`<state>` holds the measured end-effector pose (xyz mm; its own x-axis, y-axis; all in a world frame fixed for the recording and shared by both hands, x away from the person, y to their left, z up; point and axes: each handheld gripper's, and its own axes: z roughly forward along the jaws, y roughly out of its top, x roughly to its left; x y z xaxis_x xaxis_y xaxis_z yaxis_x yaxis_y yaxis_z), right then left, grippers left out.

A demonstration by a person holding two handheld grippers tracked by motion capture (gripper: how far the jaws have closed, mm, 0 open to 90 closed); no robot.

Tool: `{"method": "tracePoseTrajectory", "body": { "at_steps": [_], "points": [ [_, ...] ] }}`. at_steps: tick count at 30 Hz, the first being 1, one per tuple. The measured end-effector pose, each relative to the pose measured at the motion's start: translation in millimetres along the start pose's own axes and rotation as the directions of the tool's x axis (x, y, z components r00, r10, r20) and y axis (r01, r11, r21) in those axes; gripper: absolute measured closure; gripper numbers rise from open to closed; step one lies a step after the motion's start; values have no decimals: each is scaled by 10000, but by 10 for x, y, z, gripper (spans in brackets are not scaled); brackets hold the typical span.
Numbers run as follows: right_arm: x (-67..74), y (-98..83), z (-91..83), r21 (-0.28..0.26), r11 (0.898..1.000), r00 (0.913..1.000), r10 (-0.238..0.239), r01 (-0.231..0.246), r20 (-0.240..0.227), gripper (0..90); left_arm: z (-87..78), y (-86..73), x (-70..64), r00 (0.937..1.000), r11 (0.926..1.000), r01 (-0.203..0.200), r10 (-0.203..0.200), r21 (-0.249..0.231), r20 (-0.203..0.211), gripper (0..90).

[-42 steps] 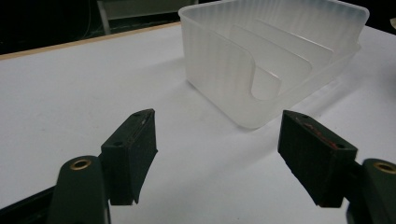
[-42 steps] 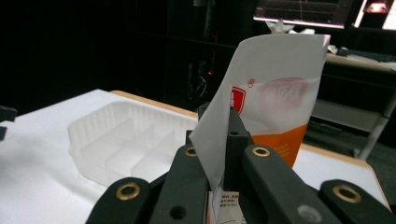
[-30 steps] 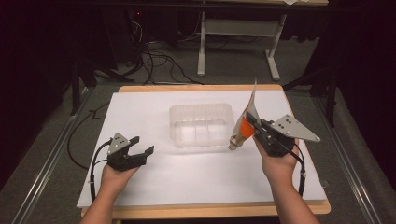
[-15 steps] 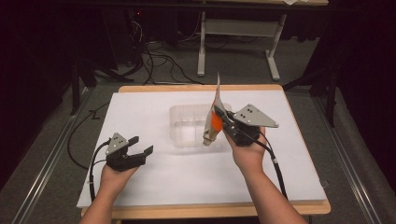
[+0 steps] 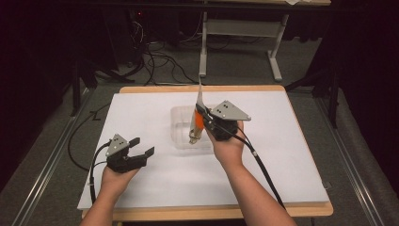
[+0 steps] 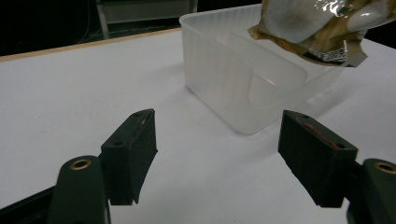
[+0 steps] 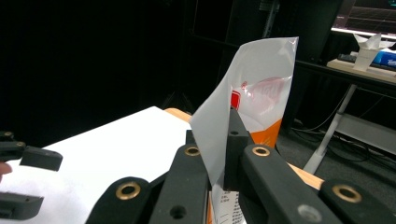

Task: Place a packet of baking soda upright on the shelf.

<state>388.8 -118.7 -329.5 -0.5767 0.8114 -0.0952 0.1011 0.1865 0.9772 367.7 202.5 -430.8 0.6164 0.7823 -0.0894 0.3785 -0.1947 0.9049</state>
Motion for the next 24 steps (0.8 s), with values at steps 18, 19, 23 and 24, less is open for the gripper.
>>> {"method": "tracePoseTrajectory", "body": {
  "at_steps": [18, 19, 23, 24],
  "points": [
    [33, -109, 345, 414, 9981, 9984, 448, -461, 336, 900, 23, -4, -4, 10000, 10000, -10, 10, 38, 85, 285],
    [30, -114, 349, 398, 9979, 9980, 498, -514, 390, 900, 25, -4, -2, 10000, 10000, -13, 12, 45, 86, 285],
    [11, -131, 385, 312, 9978, 9964, 570, -591, 632, 900, 25, -3, -4, 9999, 10000, -2, 2, 34, 104, 285],
    [15, -135, 394, 358, 9975, 9960, 586, -612, 679, 900, 25, -3, -5, 9999, 10000, 0, 0, 40, 107, 285]
  ]
}}
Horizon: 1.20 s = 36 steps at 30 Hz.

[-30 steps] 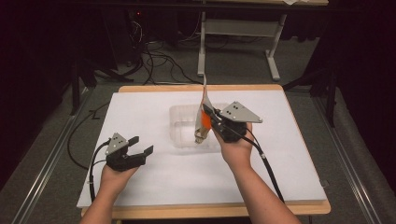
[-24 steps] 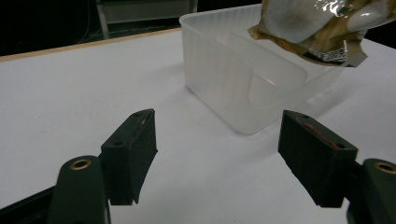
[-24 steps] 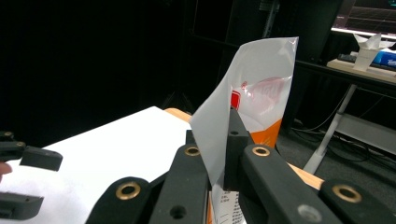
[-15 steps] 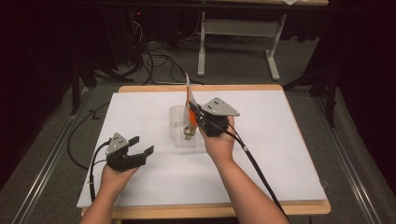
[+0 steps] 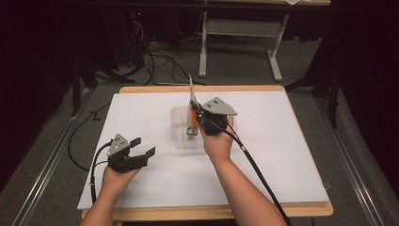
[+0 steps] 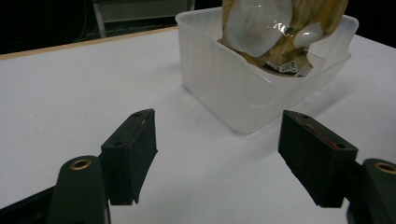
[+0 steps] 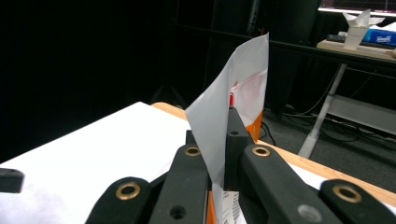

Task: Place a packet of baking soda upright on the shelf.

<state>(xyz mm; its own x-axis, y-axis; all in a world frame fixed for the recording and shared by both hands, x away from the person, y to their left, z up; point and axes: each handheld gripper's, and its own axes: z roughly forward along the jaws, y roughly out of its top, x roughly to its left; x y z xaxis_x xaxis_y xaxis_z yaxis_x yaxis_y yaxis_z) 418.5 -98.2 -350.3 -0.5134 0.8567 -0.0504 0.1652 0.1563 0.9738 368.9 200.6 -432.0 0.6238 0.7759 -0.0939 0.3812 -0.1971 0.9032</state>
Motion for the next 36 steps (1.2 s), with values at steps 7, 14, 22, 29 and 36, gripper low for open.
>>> {"method": "tracePoseTrajectory", "body": {
  "at_steps": [7, 14, 22, 29, 36],
  "points": [
    [39, -74, 129, 180, 9997, 9997, -150, 146, 216, 900, 0, -1, 0, 10000, 10000, -1, 1, 21, 31, 285],
    [52, -123, 198, 169, 9998, 9998, -103, 100, 189, 900, 1, -1, -4, 10000, 10000, -9, 9, 12, 48, 285],
    [87, -133, 208, 137, 9998, 9998, -163, 161, 95, 900, -1, -1, -12, 10000, 10000, -27, 27, 6, 38, 285],
    [137, -157, 186, 80, 9997, 9997, -241, 241, -48, 900, 4, -1, -15, 10000, 10000, -49, 49, 33, 41, 285],
    [150, -217, 170, 44, 9999, 9998, -143, 143, -104, 900, 6, -2, -17, 10000, 10000, -60, 60, 50, 32, 285]
  ]
}}
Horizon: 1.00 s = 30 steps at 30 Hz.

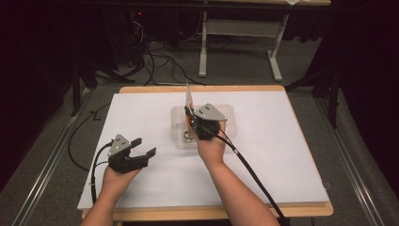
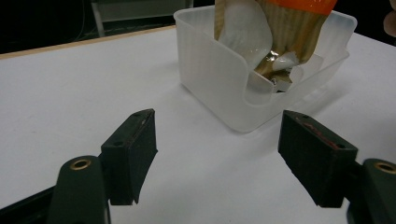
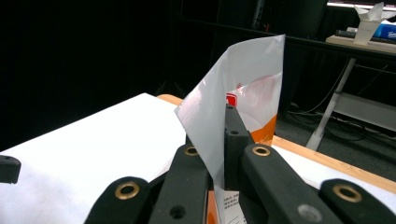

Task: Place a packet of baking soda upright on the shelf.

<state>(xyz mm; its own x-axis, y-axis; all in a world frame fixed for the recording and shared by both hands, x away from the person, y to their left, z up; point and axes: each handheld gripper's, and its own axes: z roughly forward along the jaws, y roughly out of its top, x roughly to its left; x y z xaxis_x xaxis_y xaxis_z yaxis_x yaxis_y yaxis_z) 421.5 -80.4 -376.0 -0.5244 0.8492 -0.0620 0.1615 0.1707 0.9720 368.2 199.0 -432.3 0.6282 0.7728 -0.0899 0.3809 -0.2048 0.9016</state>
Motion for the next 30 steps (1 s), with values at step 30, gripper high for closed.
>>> {"method": "tracePoseTrajectory", "body": {
  "at_steps": [30],
  "points": [
    [82, -335, -68, 367, 9993, 9986, 137, -118, -513, 900, 18, -3, -14, 10000, 9999, -91, 91, 74, 6, 285]
  ]
}}
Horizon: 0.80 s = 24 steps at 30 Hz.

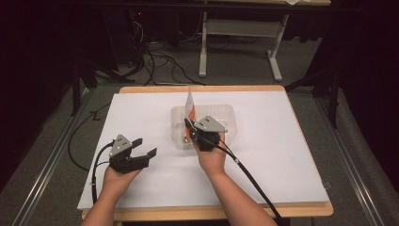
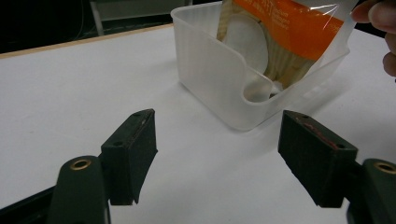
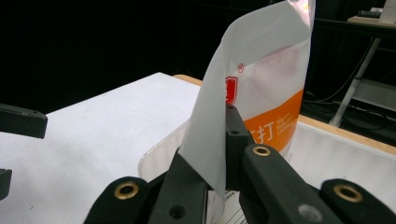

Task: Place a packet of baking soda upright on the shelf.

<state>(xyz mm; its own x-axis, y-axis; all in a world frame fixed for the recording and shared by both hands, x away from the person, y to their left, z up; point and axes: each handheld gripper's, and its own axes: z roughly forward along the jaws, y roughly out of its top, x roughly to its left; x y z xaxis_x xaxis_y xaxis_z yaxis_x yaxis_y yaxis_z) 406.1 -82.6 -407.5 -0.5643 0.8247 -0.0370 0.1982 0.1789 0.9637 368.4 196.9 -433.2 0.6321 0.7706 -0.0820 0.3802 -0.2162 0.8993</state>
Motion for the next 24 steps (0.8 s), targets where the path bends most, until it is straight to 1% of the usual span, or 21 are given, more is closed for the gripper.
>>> {"method": "tracePoseTrajectory", "body": {
  "at_steps": [5, 8, 10, 12, 13, 16, 20, 21, 22, 24],
  "points": [
    [-9, -6, -15, 73, 9999, 9999, 139, -139, -20, 895, 3, 0, -2, 10000, 10000, -18, 18, 19, 5, 285],
    [-22, 8, -25, 77, 9998, 9999, 158, -158, -6, 854, 2, 0, 4, 10000, 10000, 1, -1, 3, -7, 285],
    [-29, 24, -34, 46, 9999, 9999, 146, -146, -11, 784, 2, 0, 7, 10000, 10000, 11, -11, -6, -23, 285],
    [-24, 44, -40, 59, 9998, 9998, 202, -202, -23, 732, 3, 0, 7, 10000, 10000, 11, -11, -9, -21, 285],
    [-24, 55, -42, 59, 9998, 9998, 192, -192, -70, 691, 4, 0, 6, 10000, 10000, 11, -11, -18, -21, 285],
    [-11, 98, -57, 132, 9990, 9988, 440, -437, -200, 554, 11, 0, 11, 10000, 10000, -9, 9, -9, -30, 285],
    [14, 141, -98, 344, 9991, 9993, 271, -262, -253, 423, 23, 1, 22, 10000, 10000, -33, 33, 30, -20, 285],
    [17, 151, -112, 517, 9985, 9995, 169, -155, -268, 399, 24, 1, 23, 10000, 10000, -43, 43, 35, -18, 285],
    [17, 156, -123, 667, 9977, 9994, 171, -151, -296, 386, 24, 0, 26, 10000, 10000, -45, 45, 53, -34, 285],
    [5, 158, -170, 710, 9975, 9993, 70, -45, -355, 367, 19, 1, 27, 10000, 10000, -16, 16, 63, -41, 285]
  ]
}}
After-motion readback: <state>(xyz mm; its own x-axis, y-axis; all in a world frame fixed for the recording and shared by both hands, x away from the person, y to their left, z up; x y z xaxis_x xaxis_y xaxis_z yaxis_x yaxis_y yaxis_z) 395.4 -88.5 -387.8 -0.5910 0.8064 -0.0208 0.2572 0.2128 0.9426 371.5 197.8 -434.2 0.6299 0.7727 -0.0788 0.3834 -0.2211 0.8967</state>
